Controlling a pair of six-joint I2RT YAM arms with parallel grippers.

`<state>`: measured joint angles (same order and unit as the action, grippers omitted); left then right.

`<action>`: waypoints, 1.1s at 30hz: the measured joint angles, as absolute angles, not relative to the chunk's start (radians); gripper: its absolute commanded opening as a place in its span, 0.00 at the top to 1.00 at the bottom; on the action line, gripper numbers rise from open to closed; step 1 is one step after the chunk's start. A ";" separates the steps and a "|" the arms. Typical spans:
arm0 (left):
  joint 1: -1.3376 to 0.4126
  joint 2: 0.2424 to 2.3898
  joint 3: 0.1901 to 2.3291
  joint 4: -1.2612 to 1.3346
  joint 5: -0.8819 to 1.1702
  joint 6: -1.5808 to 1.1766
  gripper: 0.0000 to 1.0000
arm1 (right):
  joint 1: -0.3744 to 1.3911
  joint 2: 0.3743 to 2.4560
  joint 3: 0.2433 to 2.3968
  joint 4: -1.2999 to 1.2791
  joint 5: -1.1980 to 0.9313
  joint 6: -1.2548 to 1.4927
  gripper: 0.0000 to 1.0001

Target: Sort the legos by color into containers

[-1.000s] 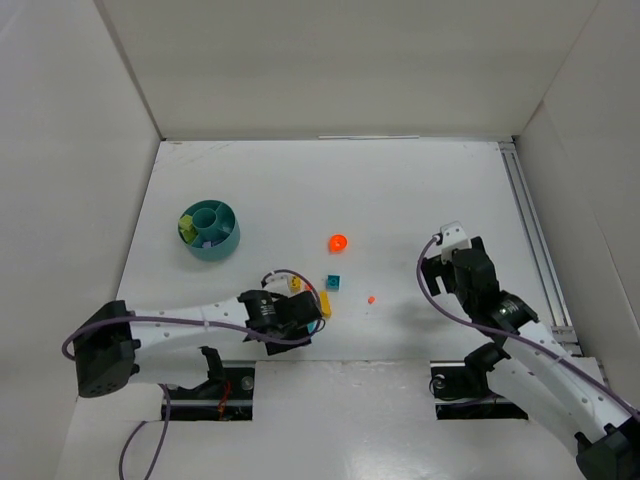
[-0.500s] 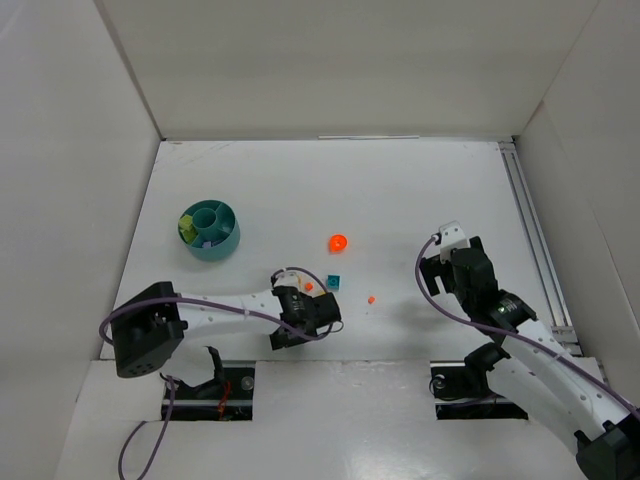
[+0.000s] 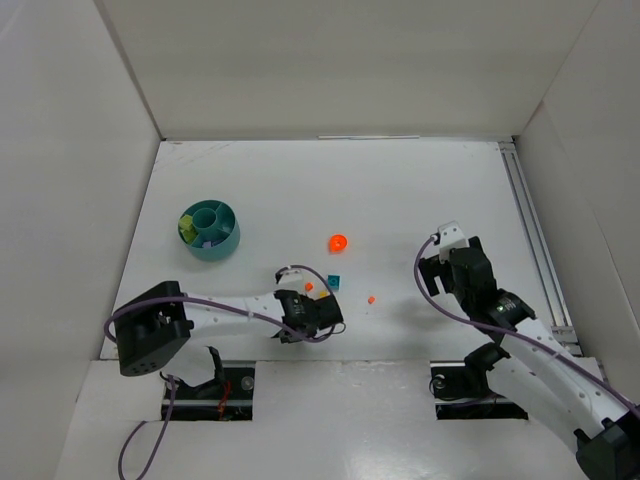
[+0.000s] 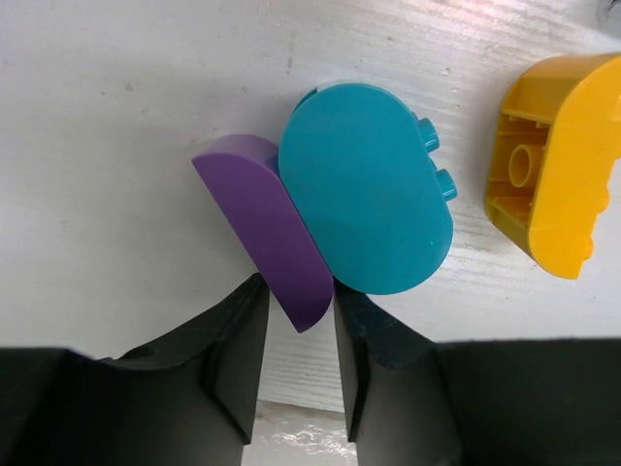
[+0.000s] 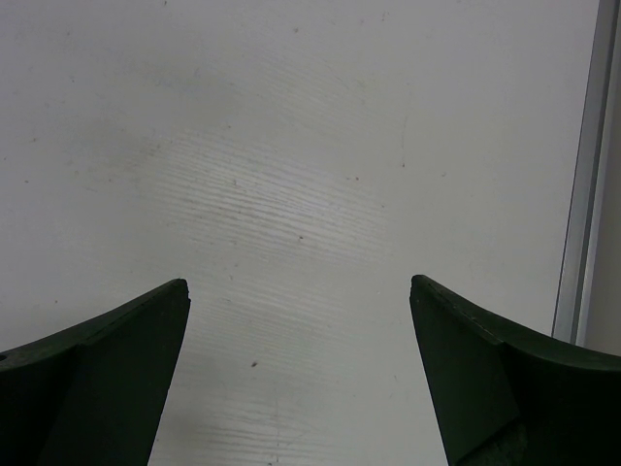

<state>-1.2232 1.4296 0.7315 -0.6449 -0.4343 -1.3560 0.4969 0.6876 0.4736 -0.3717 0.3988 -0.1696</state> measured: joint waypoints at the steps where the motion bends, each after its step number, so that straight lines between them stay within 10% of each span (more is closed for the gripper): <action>1: -1.224 1.430 0.731 -0.642 -0.441 -1.354 0.74 | 0.497 0.690 0.474 -0.372 0.399 -0.170 0.00; 10: -1.249 1.451 0.735 -0.633 -0.507 -1.349 1.00 | 0.497 0.695 0.473 -0.371 0.392 -0.170 0.00; 20: -1.373 1.505 0.819 -0.686 -0.574 -1.304 1.00 | 0.497 0.696 0.483 -0.380 0.273 -0.206 0.00; 33: -1.472 1.341 0.876 -0.500 -0.771 -0.984 1.00 | 0.495 0.860 0.653 -0.347 -0.450 -0.215 0.00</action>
